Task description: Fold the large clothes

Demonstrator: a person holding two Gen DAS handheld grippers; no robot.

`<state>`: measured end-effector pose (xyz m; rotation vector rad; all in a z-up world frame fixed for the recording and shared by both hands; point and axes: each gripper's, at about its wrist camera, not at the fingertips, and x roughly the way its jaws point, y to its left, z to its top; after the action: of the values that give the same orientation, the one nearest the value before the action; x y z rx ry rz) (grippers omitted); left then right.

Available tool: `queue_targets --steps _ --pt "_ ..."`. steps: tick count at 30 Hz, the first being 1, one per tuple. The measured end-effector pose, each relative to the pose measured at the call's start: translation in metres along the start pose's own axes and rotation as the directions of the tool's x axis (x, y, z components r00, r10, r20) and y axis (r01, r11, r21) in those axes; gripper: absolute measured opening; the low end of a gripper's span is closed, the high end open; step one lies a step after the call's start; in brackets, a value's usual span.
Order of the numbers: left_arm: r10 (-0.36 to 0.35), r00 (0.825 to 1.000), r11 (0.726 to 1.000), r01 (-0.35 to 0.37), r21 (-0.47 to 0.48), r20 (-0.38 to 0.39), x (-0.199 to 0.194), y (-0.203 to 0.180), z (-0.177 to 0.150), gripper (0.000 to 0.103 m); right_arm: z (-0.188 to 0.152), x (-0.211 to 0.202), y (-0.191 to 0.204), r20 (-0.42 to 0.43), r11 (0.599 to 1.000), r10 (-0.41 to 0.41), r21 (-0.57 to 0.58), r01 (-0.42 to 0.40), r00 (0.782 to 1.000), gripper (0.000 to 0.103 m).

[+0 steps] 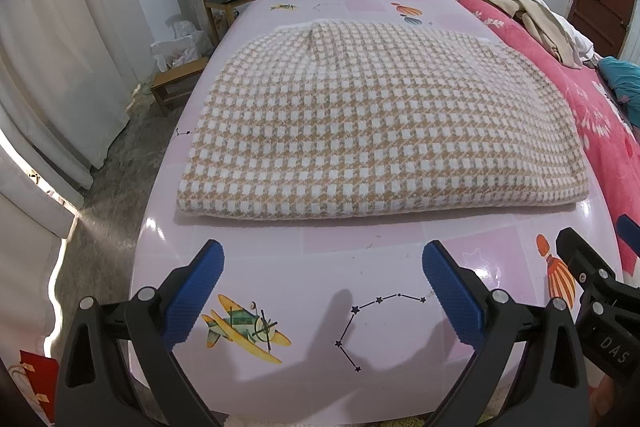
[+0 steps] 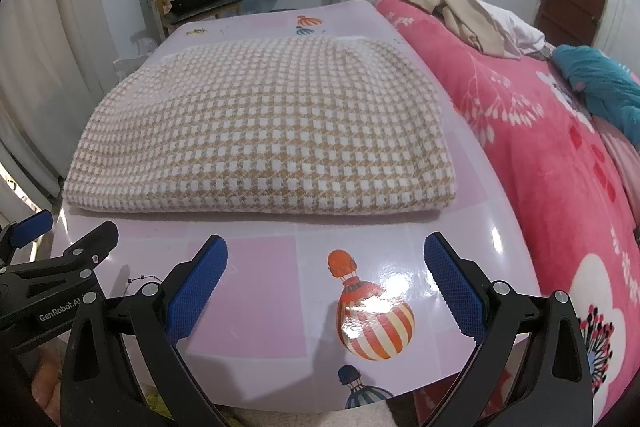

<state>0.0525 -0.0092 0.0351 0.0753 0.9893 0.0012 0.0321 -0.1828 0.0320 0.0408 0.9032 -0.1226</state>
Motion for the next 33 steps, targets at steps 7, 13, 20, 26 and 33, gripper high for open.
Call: queue_targets --steps 7,13,20,26,33 --pt "0.000 1.000 1.000 0.000 0.000 -0.001 0.0006 -0.0006 -0.0007 0.098 -0.0011 0.0005 0.0001 -0.001 1.000 -0.003 0.000 0.003 1.000 0.095" --pt "0.000 1.000 1.000 0.000 -0.001 -0.001 0.0007 -0.0001 -0.0003 0.098 -0.0014 -0.0002 0.0008 0.000 1.000 -0.006 -0.003 0.006 1.000 0.095" --pt "-0.001 1.000 1.000 0.001 0.000 -0.001 0.0007 0.0001 -0.0008 0.098 -0.0008 -0.0002 0.0011 -0.001 1.000 -0.005 -0.001 0.005 1.000 0.095" --pt "-0.001 1.000 1.000 0.001 0.001 -0.002 0.0006 0.0005 -0.0007 0.098 -0.0010 0.0003 0.0014 -0.001 1.000 -0.005 -0.001 0.005 1.000 0.095" --pt "-0.002 1.000 1.000 0.002 0.000 -0.004 0.0007 -0.0002 -0.0009 0.098 -0.0010 0.0006 0.0010 -0.002 1.000 -0.006 -0.002 0.006 1.000 0.095"
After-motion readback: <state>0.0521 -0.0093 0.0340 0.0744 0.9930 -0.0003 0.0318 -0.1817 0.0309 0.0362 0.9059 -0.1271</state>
